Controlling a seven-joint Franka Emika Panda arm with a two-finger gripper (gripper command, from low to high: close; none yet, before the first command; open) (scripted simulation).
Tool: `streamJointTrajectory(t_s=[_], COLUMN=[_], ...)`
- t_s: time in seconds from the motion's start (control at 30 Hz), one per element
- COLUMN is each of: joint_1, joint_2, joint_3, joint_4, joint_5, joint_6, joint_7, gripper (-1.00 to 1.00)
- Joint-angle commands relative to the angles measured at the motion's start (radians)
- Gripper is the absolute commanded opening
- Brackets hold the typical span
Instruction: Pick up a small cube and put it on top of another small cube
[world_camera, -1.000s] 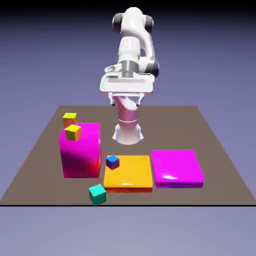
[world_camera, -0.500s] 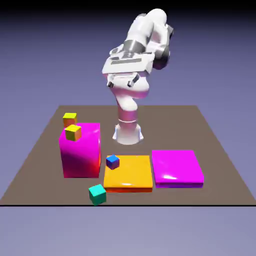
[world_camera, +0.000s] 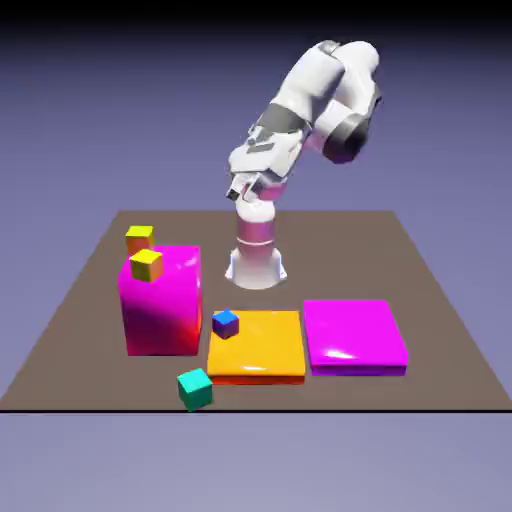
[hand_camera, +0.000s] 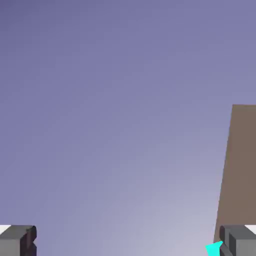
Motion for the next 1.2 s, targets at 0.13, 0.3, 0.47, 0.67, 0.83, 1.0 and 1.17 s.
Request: streamJointTrajectory(t_s=[0.13, 0.3, 0.47, 0.67, 0.83, 1.0, 1.17], joint_1=[-0.181, -0.362, -0.544, -0.761, -0.942, -1.025, -1.027], joint_2=[-0.038, -0.077, -0.115, -0.161, -0.199, -0.239, -0.241], joint_3=[0.159, 0.317, 0.476, 0.667, 0.825, 0.934, 0.939], joint_4=[0.079, 0.158, 0.237, 0.331, 0.410, 0.394, 0.391], joint_5=[0.043, 0.086, 0.129, 0.180, 0.223, 0.262, 0.264], joint_6=[-0.091, -0.182, -0.274, -0.383, -0.474, -0.415, -0.408], joint_7=[0.167, 0.333, 0.500, 0.700, 0.866, 0.912, 0.911], gripper=[0.00, 0.00, 0.00, 0.00, 0.00, 0.00, -1.00])
